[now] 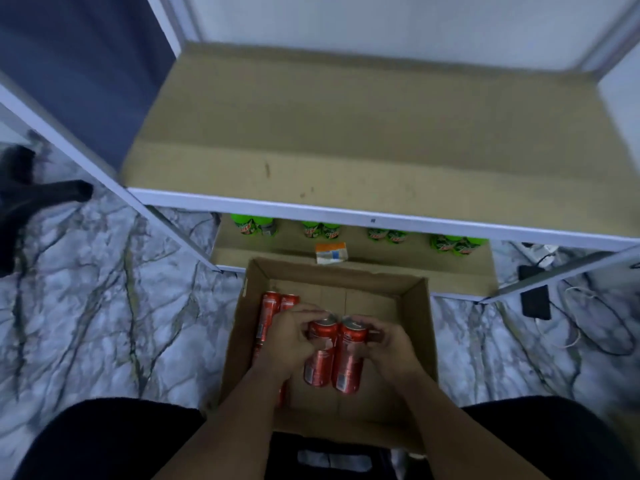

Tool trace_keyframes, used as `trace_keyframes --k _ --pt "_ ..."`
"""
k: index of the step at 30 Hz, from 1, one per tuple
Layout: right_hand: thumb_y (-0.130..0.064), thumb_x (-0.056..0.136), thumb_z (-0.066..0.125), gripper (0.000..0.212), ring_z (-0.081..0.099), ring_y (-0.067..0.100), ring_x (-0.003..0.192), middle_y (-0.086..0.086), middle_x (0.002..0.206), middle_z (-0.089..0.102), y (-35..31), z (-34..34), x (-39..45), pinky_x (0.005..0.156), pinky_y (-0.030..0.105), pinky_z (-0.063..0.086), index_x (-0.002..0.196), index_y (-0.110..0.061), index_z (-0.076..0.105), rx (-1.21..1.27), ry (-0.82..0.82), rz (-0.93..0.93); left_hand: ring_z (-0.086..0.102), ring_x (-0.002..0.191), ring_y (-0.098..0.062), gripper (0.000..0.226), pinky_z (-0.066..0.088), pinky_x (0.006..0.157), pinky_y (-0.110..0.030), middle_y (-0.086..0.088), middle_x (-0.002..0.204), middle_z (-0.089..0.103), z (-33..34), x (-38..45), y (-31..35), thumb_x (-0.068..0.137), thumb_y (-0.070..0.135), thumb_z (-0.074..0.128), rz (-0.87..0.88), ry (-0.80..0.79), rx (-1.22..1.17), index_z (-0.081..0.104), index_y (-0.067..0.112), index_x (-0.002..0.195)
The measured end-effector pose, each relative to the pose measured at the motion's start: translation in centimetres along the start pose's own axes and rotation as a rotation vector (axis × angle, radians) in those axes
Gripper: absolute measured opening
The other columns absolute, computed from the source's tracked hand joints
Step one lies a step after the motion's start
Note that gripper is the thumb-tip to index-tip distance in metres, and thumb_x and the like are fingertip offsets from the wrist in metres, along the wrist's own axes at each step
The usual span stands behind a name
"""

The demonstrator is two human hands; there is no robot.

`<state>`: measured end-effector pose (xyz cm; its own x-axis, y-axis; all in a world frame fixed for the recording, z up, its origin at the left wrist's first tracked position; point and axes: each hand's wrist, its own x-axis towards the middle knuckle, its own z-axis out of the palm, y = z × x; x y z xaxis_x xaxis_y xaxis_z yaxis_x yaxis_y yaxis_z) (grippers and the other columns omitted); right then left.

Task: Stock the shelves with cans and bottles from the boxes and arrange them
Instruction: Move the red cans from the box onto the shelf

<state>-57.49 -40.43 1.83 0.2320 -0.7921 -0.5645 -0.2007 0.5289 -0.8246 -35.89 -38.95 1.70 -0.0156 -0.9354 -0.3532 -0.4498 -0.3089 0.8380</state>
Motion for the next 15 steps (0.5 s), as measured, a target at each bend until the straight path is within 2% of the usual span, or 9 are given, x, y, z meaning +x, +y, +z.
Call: trace_keyframes --k 2,4,6,8,10,11,15 --pt "0.003 0.076 0.080 0.052 0.065 0.011 0.115 -0.007 0.121 0.071 -5.0 -1.3 -2.5 0.088 0.029 0.059 0.119 -0.026 0.070 -0.048 0.030 -0.062 0.062 0.114 0.001 0.056 0.048 0.095 -0.008 0.014 0.120 0.067 -2.4 -0.9 5.8 0.067 0.001 0.091 0.082 0.034 0.005 0.076 0.018 0.118" --pt "0.000 0.076 0.082 0.053 0.065 0.014 0.117 -0.008 0.123 0.071 -10.5 -2.5 -5.5 0.095 0.037 0.056 0.123 -0.022 0.070 -0.057 0.049 -0.134 0.064 0.115 -0.001 0.056 0.053 0.100 -0.021 0.013 0.121 0.068 -4.9 -2.0 11.5 0.067 0.001 0.091 0.137 0.039 -0.030 0.077 0.019 0.118" --pt "0.002 0.077 0.081 0.053 0.066 0.014 0.117 -0.005 0.123 0.071 -16.1 -3.5 -8.7 0.096 0.036 0.055 0.125 -0.017 0.069 -0.060 0.064 -0.208 0.064 0.116 -0.004 0.055 0.055 0.101 -0.031 0.014 0.122 0.068 -7.4 -3.0 17.2 0.068 0.007 0.093 0.196 0.039 -0.020 0.077 0.023 0.119" --pt "0.009 0.077 0.078 0.051 0.068 0.009 0.111 -0.001 0.119 0.073 -21.5 -4.5 -11.7 0.091 0.027 0.056 0.122 -0.014 0.069 -0.046 0.087 -0.256 0.065 0.117 -0.007 0.053 0.055 0.102 -0.037 0.016 0.122 0.068 -9.7 -3.8 22.6 0.069 0.015 0.093 0.264 0.046 -0.002 0.077 0.024 0.119" --pt "0.014 0.076 0.076 0.052 0.069 0.001 0.104 0.000 0.118 0.071 -26.5 -5.5 -14.6 0.085 0.017 0.053 0.117 -0.016 0.068 -0.062 0.114 -0.302 0.066 0.116 -0.005 0.053 0.056 0.101 -0.037 0.019 0.121 0.068 -11.7 -4.9 28.0 0.069 0.017 0.094 0.310 0.055 -0.004 0.077 0.024 0.119" --pt "0.012 0.075 0.078 0.051 0.069 0.003 0.105 -0.001 0.119 0.071 -28.6 -6.0 -15.7 0.086 0.018 0.053 0.116 -0.018 0.070 -0.085 0.124 -0.330 0.066 0.115 -0.005 0.053 0.056 0.100 -0.035 0.021 0.120 0.068 -12.5 -5.3 30.2 0.069 0.015 0.094 0.332 0.056 -0.026 0.077 0.025 0.118" --pt "0.005 0.075 0.082 0.053 0.068 0.017 0.112 -0.002 0.122 0.072 -37.0 -8.4 -20.6 0.096 0.040 0.056 0.119 -0.023 0.073 -0.114 0.161 -0.442 0.065 0.114 0.000 0.050 0.056 0.095 -0.022 0.024 0.119 0.065 -15.9 -7.6 40.0 0.073 0.011 0.091 0.435 0.043 -0.081 0.076 0.028 0.118"
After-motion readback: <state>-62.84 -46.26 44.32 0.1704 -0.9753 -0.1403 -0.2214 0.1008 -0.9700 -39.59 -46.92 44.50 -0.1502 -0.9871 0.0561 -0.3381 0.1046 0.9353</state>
